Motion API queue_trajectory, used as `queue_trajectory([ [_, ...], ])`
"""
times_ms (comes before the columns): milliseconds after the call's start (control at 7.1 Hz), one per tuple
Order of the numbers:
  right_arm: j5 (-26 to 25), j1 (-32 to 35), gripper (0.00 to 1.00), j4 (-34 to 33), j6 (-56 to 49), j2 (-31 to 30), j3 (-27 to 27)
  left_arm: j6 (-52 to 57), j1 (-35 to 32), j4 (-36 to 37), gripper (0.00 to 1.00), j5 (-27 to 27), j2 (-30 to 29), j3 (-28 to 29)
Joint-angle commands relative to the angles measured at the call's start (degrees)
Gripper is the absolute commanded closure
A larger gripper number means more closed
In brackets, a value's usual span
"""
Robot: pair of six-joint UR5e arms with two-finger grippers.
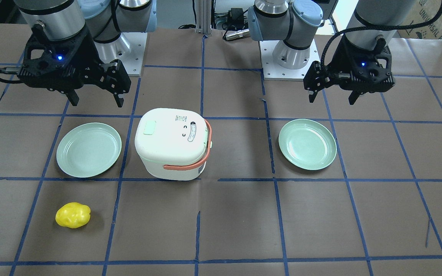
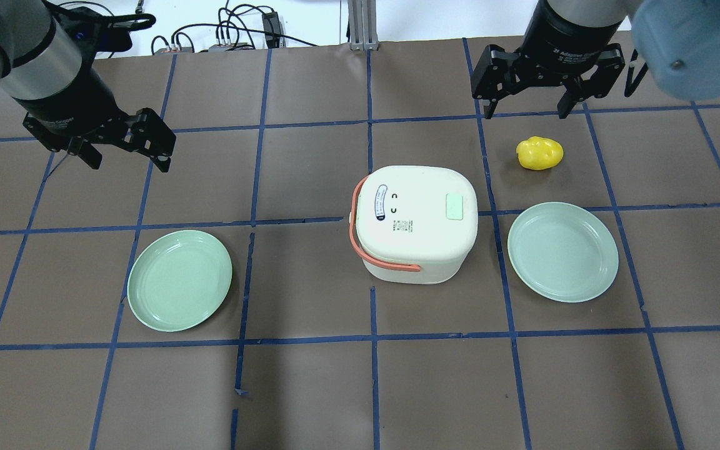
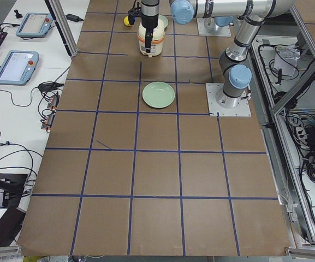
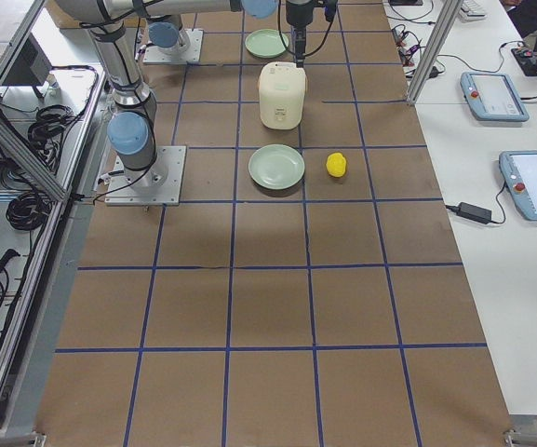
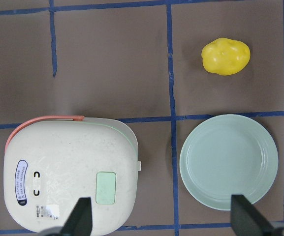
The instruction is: Press rice cooker button
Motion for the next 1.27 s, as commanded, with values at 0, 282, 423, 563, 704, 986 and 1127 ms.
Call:
queue_trajectory([
  [0,0.16,0.04,0.0,0.23,0.09,-0.09,0.05,0.0,0.0,0.0,0.0,0.0,0.0,0.0],
  [282,0.33,0.04,0.0,0.15,0.09,-0.18,0.14,0.0,0.0,0.0,0.0,0.0,0.0,0.0],
  [423,0.33,0.04,0.0,0.23,0.09,-0.18,0.14,0.0,0.0,0.0,0.0,0.0,0.0,0.0],
  [563,0.51,0.04,0.0,0.15,0.09,-0.18,0.14,0.0,0.0,0.0,0.0,0.0,0.0,0.0],
  [704,0.51,0.04,0.0,0.23,0.09,-0.18,0.14,0.0,0.0,0.0,0.0,0.0,0.0,0.0],
  [986,1.82,0.48,0.0,0.23,1.22,-0.7,0.31,0.0,0.0,0.0,0.0,0.0,0.0,0.0],
  [1127,2.0,1.7,0.0,0.15,4.02,-0.79,0.49,0.0,0.0,0.0,0.0,0.0,0.0,0.0],
])
